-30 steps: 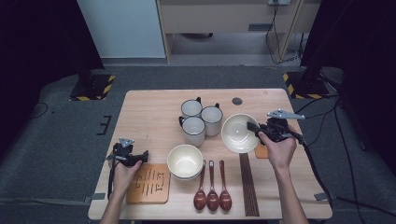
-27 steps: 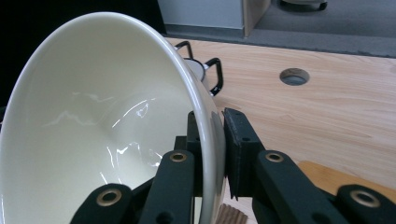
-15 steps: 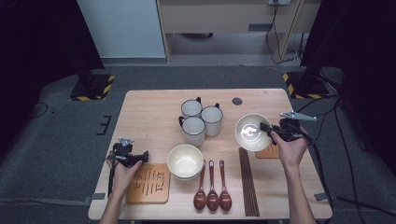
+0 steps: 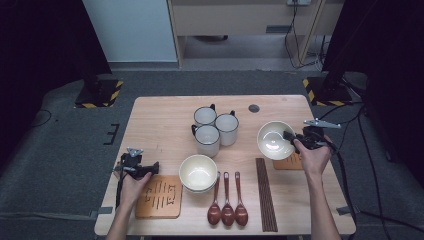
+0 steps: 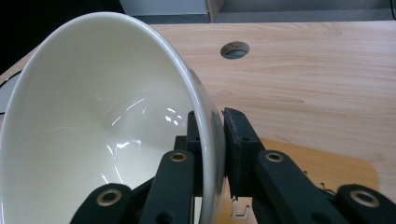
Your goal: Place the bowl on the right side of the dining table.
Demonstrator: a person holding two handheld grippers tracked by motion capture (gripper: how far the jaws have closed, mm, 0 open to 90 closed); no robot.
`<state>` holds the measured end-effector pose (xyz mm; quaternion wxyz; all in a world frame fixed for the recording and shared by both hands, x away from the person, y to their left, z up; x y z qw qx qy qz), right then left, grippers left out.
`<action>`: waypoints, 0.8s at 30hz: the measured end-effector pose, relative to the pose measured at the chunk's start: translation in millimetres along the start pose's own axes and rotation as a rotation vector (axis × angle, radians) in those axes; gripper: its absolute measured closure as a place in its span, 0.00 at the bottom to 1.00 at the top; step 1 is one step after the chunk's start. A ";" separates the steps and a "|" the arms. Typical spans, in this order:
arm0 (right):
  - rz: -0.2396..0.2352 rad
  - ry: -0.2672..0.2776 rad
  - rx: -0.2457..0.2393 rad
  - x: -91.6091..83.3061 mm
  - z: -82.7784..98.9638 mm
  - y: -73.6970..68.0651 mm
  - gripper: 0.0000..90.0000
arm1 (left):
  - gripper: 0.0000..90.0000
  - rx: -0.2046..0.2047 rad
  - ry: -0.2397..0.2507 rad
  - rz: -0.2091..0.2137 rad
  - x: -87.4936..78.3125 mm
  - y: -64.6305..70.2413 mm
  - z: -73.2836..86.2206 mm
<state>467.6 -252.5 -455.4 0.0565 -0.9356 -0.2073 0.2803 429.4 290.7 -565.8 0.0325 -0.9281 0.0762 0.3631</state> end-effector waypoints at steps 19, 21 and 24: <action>0.083 -0.058 0.053 14.9 15.2 37.0 0.91 | 0.00 0.000 0.000 0.000 -0.1 0.0 0.0; 0.093 -0.062 0.062 15.1 17.7 41.5 0.91 | 0.00 0.000 -0.001 0.000 -0.1 0.0 0.0; 0.101 -0.070 0.081 15.4 21.6 47.3 0.91 | 0.00 0.000 0.000 0.000 0.0 0.0 0.0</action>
Point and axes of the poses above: each handheld gripper's, and its own axes: x roughly forward along the jaws, z roughly out of its underside, y roughly to its right, the point moved 4 cm from there along x, roughly forward along the jaws, and after that the axes turned 3 degrees about y, right-handed, at the moved point
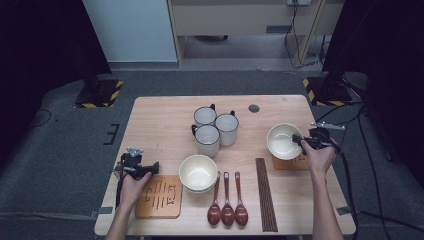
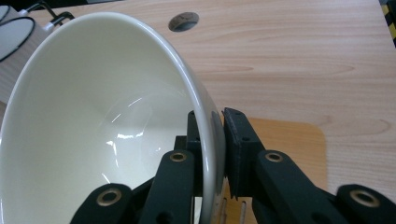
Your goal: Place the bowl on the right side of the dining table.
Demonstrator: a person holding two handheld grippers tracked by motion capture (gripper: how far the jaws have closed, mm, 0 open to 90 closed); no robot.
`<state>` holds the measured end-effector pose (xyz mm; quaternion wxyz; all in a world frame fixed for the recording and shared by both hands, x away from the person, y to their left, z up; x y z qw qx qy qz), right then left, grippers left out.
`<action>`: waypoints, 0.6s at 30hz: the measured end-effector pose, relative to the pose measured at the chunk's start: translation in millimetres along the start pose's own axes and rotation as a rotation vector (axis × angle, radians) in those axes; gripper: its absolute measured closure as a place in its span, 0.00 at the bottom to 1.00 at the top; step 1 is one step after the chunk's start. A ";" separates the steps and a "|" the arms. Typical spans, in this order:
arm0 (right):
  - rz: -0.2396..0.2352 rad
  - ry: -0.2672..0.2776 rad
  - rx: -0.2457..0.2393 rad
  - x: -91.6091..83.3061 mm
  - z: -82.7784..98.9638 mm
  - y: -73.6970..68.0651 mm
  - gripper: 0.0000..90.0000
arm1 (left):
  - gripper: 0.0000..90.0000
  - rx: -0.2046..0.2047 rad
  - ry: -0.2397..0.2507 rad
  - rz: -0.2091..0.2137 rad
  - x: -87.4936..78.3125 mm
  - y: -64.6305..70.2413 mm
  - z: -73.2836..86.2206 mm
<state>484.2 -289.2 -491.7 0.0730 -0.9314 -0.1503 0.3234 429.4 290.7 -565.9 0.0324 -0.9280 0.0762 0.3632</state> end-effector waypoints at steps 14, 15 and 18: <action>0.042 -0.036 0.030 8.0 9.9 18.4 0.91 | 0.00 0.000 0.000 0.000 0.0 0.0 0.0; 0.045 -0.041 0.033 8.5 10.8 19.3 0.91 | 0.00 0.000 0.000 0.000 0.0 0.0 0.0; 0.048 -0.052 0.035 10.6 13.1 21.5 0.91 | 0.00 0.000 0.000 0.000 0.0 0.0 0.0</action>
Point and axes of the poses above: each handheld gripper's, and its own axes: x roughly forward along the jaws, z roughly out of its underside, y roughly to its right, the point moved 4 cm from there along x, roughly forward along the jaws, and after that the axes turned 3 degrees about y, right-handed, at the moved point
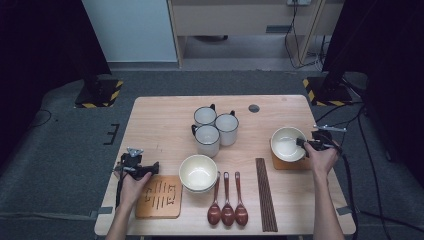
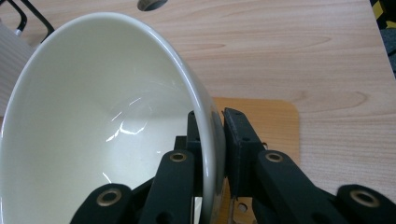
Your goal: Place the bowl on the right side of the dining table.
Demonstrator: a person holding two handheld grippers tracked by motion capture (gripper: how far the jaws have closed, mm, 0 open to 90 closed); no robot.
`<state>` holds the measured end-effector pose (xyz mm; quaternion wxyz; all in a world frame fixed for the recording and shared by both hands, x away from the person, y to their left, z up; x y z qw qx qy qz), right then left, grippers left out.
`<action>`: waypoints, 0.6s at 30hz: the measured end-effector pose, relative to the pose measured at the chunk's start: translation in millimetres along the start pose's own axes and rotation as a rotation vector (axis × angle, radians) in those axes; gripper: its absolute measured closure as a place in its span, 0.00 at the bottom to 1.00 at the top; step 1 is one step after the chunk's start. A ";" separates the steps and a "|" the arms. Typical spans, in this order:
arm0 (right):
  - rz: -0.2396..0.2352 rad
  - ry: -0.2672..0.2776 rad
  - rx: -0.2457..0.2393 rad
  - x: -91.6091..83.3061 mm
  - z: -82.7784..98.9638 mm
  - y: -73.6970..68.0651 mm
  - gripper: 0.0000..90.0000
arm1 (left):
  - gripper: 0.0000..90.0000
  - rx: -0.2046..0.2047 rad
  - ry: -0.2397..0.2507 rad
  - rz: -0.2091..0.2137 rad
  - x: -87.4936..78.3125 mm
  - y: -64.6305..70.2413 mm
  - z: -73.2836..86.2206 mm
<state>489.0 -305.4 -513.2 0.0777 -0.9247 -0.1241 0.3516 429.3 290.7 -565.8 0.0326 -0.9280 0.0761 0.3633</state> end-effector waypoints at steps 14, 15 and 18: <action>0.015 -0.031 0.015 3.7 5.2 4.9 0.91 | 0.00 0.000 0.000 0.000 0.0 0.0 0.0; 0.014 -0.034 0.015 4.0 5.4 5.2 0.91 | 0.00 0.000 0.000 0.000 0.0 0.0 0.0; 0.017 -0.038 0.017 5.0 5.7 5.3 0.91 | 0.00 0.000 0.000 0.000 0.0 0.0 0.0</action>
Point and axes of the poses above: each handheld gripper's, and its own axes: x roughly forward along the jaws, z roughly out of its underside, y roughly to its right, the point moved 4 cm from there along x, roughly forward along the jaws, and after that the axes turned 3 degrees about y, right-handed, at the moved point
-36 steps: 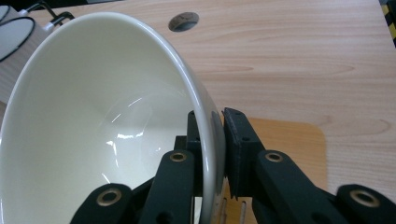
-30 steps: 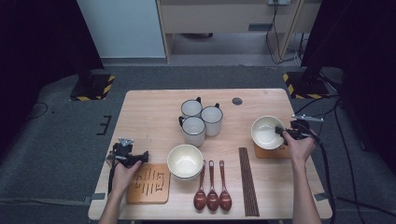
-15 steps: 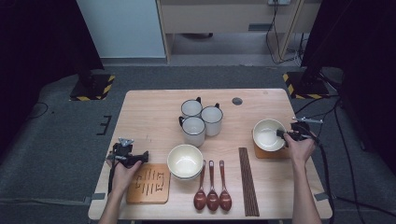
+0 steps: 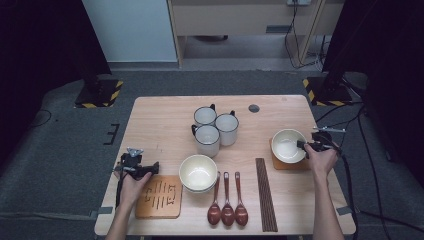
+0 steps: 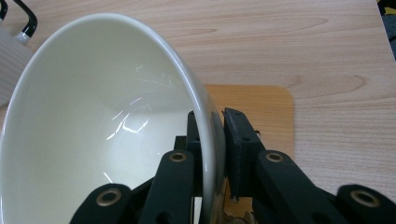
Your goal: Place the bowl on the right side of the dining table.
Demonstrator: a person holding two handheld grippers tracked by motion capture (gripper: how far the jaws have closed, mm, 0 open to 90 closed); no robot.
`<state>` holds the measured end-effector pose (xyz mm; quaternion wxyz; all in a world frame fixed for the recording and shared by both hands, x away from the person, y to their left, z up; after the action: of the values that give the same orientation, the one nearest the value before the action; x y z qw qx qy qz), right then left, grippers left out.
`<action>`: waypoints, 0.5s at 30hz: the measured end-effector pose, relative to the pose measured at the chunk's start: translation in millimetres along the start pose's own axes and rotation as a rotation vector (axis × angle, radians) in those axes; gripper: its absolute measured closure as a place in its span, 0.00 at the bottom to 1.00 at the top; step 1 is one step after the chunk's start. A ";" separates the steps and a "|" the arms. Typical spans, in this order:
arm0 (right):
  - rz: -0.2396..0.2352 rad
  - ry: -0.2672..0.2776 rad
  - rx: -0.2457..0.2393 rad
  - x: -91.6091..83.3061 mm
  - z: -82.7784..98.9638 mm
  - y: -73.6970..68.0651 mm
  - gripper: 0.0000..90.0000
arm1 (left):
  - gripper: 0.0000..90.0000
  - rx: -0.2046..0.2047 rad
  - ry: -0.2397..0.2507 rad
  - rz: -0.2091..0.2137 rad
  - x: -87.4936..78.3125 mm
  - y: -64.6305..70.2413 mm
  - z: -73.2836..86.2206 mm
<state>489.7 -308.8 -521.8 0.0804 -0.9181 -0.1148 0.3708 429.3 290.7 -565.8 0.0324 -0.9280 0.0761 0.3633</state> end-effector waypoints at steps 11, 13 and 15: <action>0.000 0.020 0.015 0.9 1.5 3.5 0.91 | 0.00 -0.001 0.000 -0.001 0.0 0.1 0.0; 0.012 0.032 0.006 0.4 0.6 5.3 0.91 | 0.00 -0.001 0.000 -0.001 0.0 0.1 0.0; 0.028 0.026 0.001 0.3 0.8 6.2 0.92 | 0.00 -0.001 0.000 -0.001 0.0 0.1 0.0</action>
<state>490.3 -314.6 -524.0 0.0770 -0.9244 -0.1007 0.3598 429.3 290.6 -565.9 0.0323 -0.9281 0.0755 0.3632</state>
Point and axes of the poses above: each handheld gripper's, and its own axes: x roughly forward along the jaws, z roughly out of its underside, y roughly to its right, the point moved 4 cm from there along x, roughly forward along the jaws, and after that the axes turned 3 degrees about y, right-handed, at the moved point
